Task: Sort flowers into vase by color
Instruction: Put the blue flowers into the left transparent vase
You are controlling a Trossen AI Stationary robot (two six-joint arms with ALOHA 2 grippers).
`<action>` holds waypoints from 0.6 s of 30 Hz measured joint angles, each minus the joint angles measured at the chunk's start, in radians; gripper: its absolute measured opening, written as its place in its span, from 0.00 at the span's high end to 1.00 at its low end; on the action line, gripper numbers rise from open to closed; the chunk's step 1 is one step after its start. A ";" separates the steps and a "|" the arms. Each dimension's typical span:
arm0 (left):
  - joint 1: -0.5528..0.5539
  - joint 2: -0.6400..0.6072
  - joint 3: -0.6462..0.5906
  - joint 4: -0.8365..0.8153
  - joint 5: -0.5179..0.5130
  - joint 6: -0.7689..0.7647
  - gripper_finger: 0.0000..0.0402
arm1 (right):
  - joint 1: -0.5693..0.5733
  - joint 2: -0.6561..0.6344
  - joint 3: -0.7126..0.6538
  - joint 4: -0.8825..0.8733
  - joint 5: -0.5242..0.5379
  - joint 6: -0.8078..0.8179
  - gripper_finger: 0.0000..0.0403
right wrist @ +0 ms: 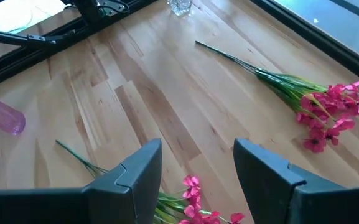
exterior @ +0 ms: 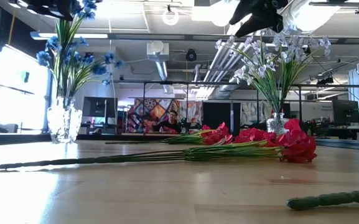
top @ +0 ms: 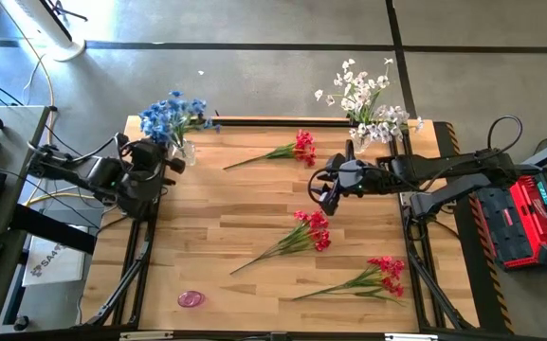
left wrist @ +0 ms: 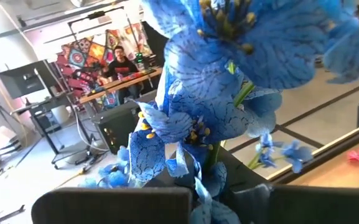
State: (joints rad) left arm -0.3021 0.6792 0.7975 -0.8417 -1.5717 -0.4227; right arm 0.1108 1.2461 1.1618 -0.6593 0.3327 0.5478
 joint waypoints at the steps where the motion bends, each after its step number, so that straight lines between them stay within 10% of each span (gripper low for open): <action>1: 0.005 0.000 0.000 -0.010 0.000 -0.016 1.00 | 0.000 0.000 0.000 0.005 0.000 -0.006 0.53; 18: 0.059 0.000 0.000 0.102 0.000 0.040 1.00 | 0.000 0.001 0.000 0.051 0.030 -0.052 0.53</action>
State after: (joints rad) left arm -0.2436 0.6796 0.7975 -0.7394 -1.5713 -0.3830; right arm 0.1108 1.2470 1.1618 -0.6079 0.3624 0.4962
